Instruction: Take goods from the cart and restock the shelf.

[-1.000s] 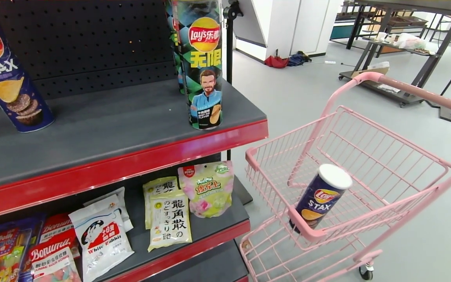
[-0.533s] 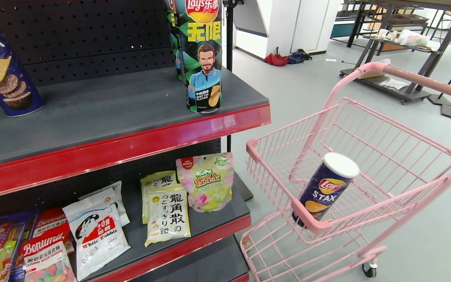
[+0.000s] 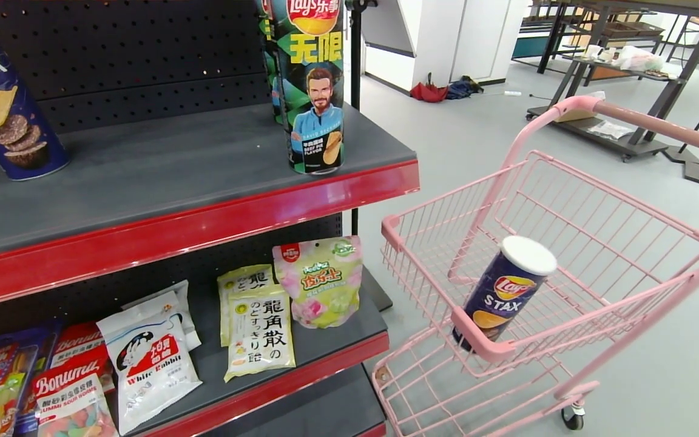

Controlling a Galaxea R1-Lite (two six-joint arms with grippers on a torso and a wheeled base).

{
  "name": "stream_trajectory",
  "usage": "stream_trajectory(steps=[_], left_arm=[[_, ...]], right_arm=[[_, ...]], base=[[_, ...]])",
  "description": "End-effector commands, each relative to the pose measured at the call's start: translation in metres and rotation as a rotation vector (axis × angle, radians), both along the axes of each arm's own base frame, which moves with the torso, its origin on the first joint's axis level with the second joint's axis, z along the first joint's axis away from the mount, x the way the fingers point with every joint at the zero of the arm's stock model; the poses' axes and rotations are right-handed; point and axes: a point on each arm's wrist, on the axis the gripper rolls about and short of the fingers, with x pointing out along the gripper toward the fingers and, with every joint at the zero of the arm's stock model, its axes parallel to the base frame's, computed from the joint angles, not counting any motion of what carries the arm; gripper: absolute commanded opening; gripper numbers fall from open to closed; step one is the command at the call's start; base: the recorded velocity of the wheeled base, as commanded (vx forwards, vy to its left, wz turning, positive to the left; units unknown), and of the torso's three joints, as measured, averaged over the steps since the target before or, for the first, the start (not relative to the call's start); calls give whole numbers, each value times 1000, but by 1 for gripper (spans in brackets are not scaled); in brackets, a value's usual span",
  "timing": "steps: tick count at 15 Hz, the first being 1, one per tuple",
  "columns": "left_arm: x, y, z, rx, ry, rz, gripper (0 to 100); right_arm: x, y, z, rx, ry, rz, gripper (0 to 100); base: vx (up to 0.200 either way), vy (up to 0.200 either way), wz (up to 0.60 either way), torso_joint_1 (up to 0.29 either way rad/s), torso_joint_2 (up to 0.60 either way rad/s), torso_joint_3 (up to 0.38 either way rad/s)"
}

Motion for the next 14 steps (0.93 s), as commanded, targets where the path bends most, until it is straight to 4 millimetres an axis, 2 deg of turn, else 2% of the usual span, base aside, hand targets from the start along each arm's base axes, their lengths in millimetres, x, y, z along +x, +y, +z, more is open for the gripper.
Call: stream_trajectory(steps=[1, 2, 5, 11, 14], left_arm=[[0, 0, 0, 0, 1, 0, 100], [0, 0, 0, 0, 1, 2, 100], [0, 0, 0, 0, 1, 2, 100], [0, 0, 0, 1, 1, 0, 100], [0, 0, 0, 1, 1, 0, 100]], right_arm=[[92, 23, -14, -11, 204, 158, 100], [108, 27, -20, -12, 216, 171, 100], [138, 35, -33, -17, 256, 236, 100], [156, 40, -47, -17, 323, 272, 100], [175, 43, -63, -13, 345, 281, 100]], base=[[0, 0, 0, 0, 0, 0], [0, 0, 0, 0, 0, 0], [0, 0, 0, 0, 0, 0], [0, 0, 0, 0, 0, 0], [0, 0, 0, 0, 0, 0]])
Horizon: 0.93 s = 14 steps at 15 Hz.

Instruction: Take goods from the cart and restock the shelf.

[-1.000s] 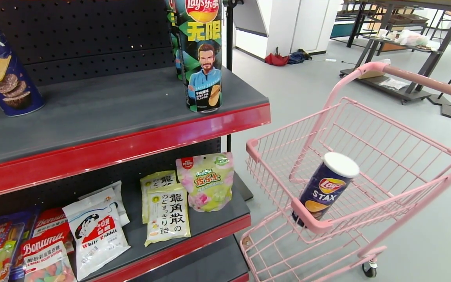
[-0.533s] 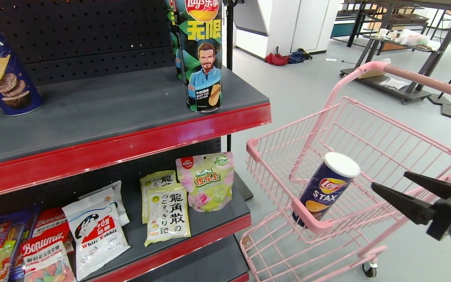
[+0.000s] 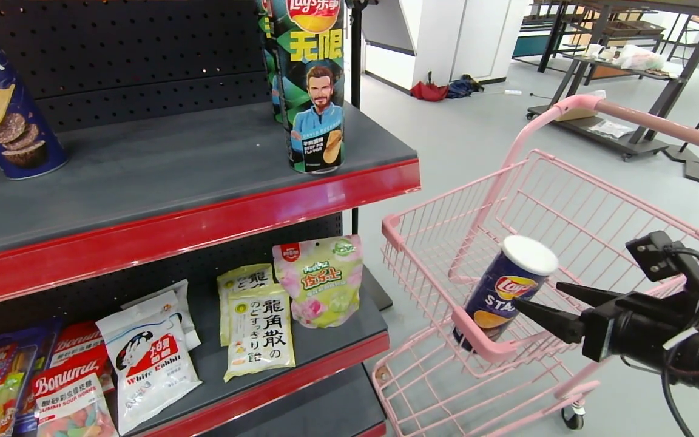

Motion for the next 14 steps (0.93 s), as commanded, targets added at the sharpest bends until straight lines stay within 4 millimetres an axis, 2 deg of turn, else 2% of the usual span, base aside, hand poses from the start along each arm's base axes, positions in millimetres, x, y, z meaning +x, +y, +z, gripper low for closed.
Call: stream_trajectory(steps=[1, 8, 14], left_arm=[[0, 0, 0, 0, 1, 0, 100], [0, 0, 0, 0, 1, 0, 100], [0, 0, 0, 2, 1, 0, 100]], right_arm=[[20, 3, -20, -6, 54, -2, 100], [64, 5, -29, 3, 47, -28, 100], [75, 8, -31, 10, 45, -8, 100]], base=[[0, 0, 0, 0, 0, 0], [0, 0, 0, 0, 0, 0], [0, 0, 0, 0, 0, 0]])
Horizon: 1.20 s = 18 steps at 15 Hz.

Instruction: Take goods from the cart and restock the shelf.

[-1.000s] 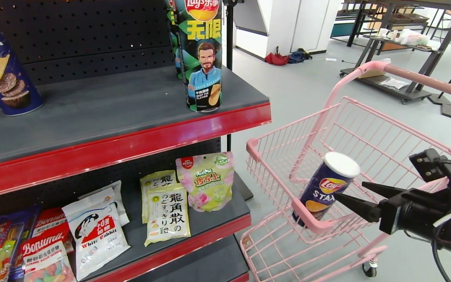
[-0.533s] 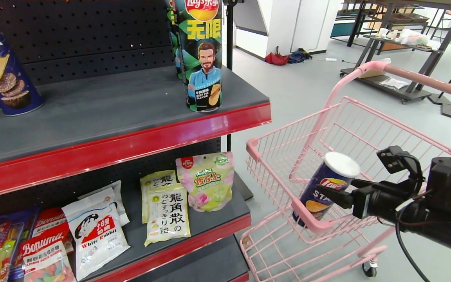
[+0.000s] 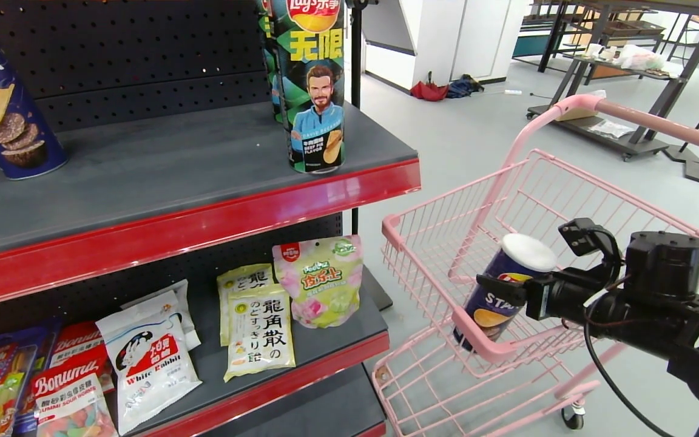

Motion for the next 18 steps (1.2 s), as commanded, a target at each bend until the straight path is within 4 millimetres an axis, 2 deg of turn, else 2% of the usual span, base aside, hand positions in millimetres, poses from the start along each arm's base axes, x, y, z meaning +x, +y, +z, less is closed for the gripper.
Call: stream_trajectory(steps=[1, 5, 6, 8, 13, 16, 18], left_arm=[[0, 0, 0, 1, 1, 0, 100], [0, 0, 0, 1, 1, 0, 100], [0, 0, 0, 1, 1, 0, 100], [0, 0, 0, 1, 1, 0, 100], [0, 0, 0, 1, 1, 0, 100], [0, 0, 0, 1, 1, 0, 100], [0, 0, 0, 1, 1, 0, 100]], right_arm=[[4, 1, -2, -1, 6, 1, 100], [15, 5, 0, 4, -15, 12, 100], [14, 5, -1, 3, -10, 16, 0], [14, 5, -4, 2, 1, 16, 0], [17, 5, 4, 0, -35, 12, 0], [28, 8, 52, 15, -201, 14, 0], [24, 6, 93, -5, -261, 16, 0]], base=[[0, 0, 0, 0, 0, 0], [0, 0, 0, 0, 0, 0], [0, 0, 0, 0, 0, 0], [0, 0, 0, 0, 0, 0], [0, 0, 0, 0, 0, 0], [0, 0, 0, 0, 0, 0], [0, 0, 0, 0, 0, 0]])
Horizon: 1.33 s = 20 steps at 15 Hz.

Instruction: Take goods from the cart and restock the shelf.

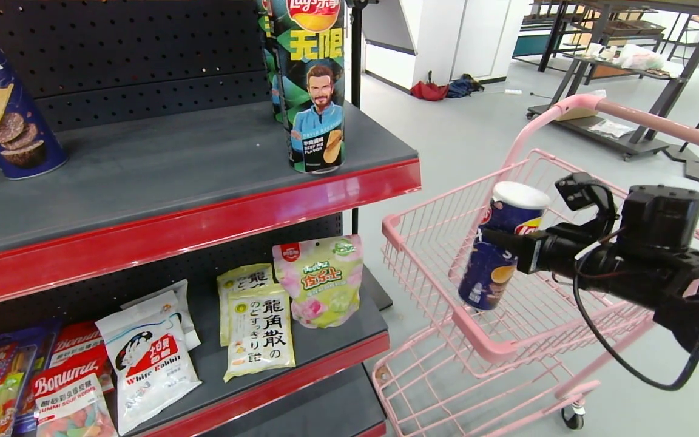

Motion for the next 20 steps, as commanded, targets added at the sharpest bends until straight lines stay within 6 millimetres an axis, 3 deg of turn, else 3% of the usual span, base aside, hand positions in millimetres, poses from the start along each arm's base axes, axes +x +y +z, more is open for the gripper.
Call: stream_trajectory(steps=[1, 2, 3, 5, 6, 8, 9, 10, 12, 16, 20], left_arm=[[0, 0, 0, 0, 1, 0, 100], [0, 0, 0, 0, 1, 0, 100], [0, 0, 0, 0, 1, 0, 100], [0, 0, 0, 0, 1, 0, 100], [0, 0, 0, 0, 1, 0, 100], [0, 0, 0, 0, 1, 0, 100], [0, 0, 0, 0, 1, 0, 100], [0, 0, 0, 0, 1, 0, 100], [0, 0, 0, 0, 1, 0, 100], [0, 0, 0, 0, 1, 0, 100], [0, 0, 0, 0, 1, 0, 100]], right_arm=[[-17, -4, 69, 1, -132, -2, 0], [-27, -7, 86, -7, -136, -6, 0], [-53, -11, 113, -27, -172, -13, 0], [-93, -19, 133, -41, -201, -59, 0], [-127, -27, 139, -51, -212, -146, 0], [-173, -42, 135, -126, -190, -318, 0], [-208, -48, 125, -154, -147, -327, 0], [-247, -55, 108, -175, -87, -349, 0], [-290, -62, 81, -200, -33, -380, 0], [-306, -65, 53, -250, -19, -471, 0], [-307, -65, 51, -250, -18, -472, 0]], base=[[0, 0, 0, 0, 0, 0], [0, 0, 0, 0, 0, 0], [0, 0, 0, 0, 0, 0], [0, 0, 0, 0, 0, 0], [0, 0, 0, 0, 0, 0], [0, 0, 0, 0, 0, 0], [0, 0, 0, 0, 0, 0], [0, 0, 0, 0, 0, 0], [0, 0, 0, 0, 0, 0], [0, 0, 0, 0, 0, 0], [0, 0, 0, 26, -100, -79]])
